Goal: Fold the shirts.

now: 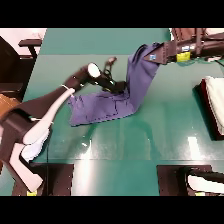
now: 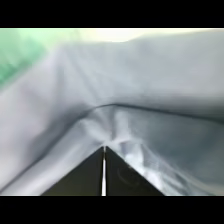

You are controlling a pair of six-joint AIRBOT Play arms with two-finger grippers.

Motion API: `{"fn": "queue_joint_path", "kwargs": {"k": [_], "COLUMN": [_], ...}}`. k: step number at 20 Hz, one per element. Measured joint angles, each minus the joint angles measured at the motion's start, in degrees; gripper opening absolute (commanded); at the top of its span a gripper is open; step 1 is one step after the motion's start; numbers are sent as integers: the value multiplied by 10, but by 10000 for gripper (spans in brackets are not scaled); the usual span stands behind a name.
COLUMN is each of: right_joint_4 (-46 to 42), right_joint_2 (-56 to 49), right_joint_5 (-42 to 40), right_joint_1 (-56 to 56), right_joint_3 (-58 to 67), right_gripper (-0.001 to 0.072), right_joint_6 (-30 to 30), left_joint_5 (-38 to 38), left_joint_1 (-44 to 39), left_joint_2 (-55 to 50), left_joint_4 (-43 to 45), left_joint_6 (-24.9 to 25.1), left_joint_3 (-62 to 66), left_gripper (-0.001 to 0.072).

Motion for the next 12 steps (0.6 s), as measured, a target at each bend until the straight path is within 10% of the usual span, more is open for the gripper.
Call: {"fn": "queue_joint_path", "kwargs": {"k": [4,7,12], "right_joint_4": [10,12,-44], "right_joint_2": [-27,-90,-205], "right_joint_5": [-78,-151,-171], "right_joint_1": [110,216,314], "right_joint_3": [1,27,106], "right_gripper": [29,392,416], "right_joint_6": [-13,-36,-47], "left_joint_5": [-41,-62,-88], "left_joint_1": [96,168,242], "left_joint_2": [125,222,321], "left_joint_4": [78,137,189], "left_joint_6": [3,5,8], "left_joint_3": [2,2,2], "left_gripper": [25,26,26]}}
